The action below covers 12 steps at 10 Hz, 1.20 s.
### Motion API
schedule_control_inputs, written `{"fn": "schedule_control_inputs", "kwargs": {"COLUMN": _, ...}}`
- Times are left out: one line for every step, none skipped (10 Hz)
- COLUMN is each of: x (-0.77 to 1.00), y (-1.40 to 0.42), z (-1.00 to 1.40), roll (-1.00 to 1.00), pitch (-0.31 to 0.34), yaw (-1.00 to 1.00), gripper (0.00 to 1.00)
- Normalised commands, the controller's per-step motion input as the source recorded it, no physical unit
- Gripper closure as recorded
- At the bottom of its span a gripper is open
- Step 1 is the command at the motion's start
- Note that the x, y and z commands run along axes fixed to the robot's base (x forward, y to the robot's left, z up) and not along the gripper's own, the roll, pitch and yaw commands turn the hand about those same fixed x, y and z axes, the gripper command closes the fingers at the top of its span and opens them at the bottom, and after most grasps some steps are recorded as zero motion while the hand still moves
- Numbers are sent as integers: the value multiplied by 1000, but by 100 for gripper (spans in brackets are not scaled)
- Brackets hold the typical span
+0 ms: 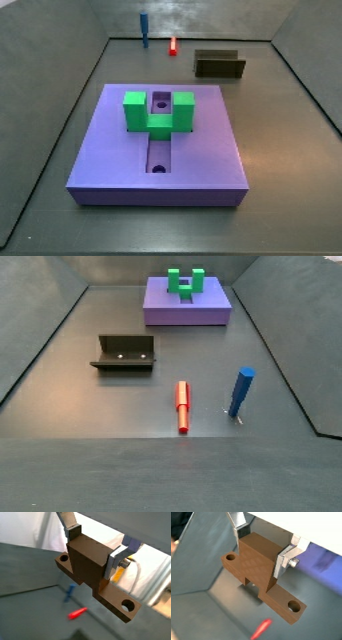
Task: Pick up the brown object. Move up. Place the brown object on the fixture. Regrasp the brown object. Move to above the board. Insert the brown object.
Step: Move to above the board, then insert the brown object.
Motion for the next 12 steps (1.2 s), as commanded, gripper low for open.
{"fn": "schedule_control_inputs", "kwargs": {"x": -907, "y": -1400, "z": 266, "roll": -1000, "pitch": 4, "yaw": 28, "gripper": 100}}
{"fn": "schedule_control_inputs", "kwargs": {"x": -896, "y": -1400, "z": 263, "roll": -1000, "pitch": 4, "yaw": 28, "gripper": 100}}
{"fn": "schedule_control_inputs", "kwargs": {"x": -926, "y": -1400, "z": 276, "roll": -1000, "pitch": -8, "yaw": 31, "gripper": 100}}
{"fn": "schedule_control_inputs", "kwargs": {"x": -401, "y": -553, "z": 102, "roll": -1000, "pitch": -24, "yaw": 29, "gripper": 100}}
{"fn": "schedule_control_inputs", "kwargs": {"x": -179, "y": -174, "z": 14, "roll": -1000, "pitch": -30, "yaw": 35, "gripper": 100}}
{"fn": "schedule_control_inputs", "kwargs": {"x": -105, "y": -70, "z": -3, "roll": -1000, "pitch": -24, "yaw": 24, "gripper": 100}}
{"fn": "schedule_control_inputs", "kwargs": {"x": -82, "y": -45, "z": 32, "roll": -935, "pitch": -35, "yaw": 12, "gripper": 100}}
{"fn": "schedule_control_inputs", "kwargs": {"x": -70, "y": -12, "z": -6, "roll": -613, "pitch": -47, "yaw": 4, "gripper": 100}}
{"fn": "schedule_control_inputs", "kwargs": {"x": -57, "y": 6, "z": -3, "roll": -420, "pitch": -48, "yaw": 4, "gripper": 100}}
{"fn": "schedule_control_inputs", "kwargs": {"x": -49, "y": 1, "z": 5, "roll": -314, "pitch": -46, "yaw": 4, "gripper": 100}}
{"fn": "schedule_control_inputs", "kwargs": {"x": 20, "y": 0, "z": 0, "roll": 0, "pitch": 0, "yaw": -26, "gripper": 100}}
{"fn": "schedule_control_inputs", "kwargs": {"x": 0, "y": 0, "z": -31, "roll": -19, "pitch": 0, "yaw": -214, "gripper": 100}}
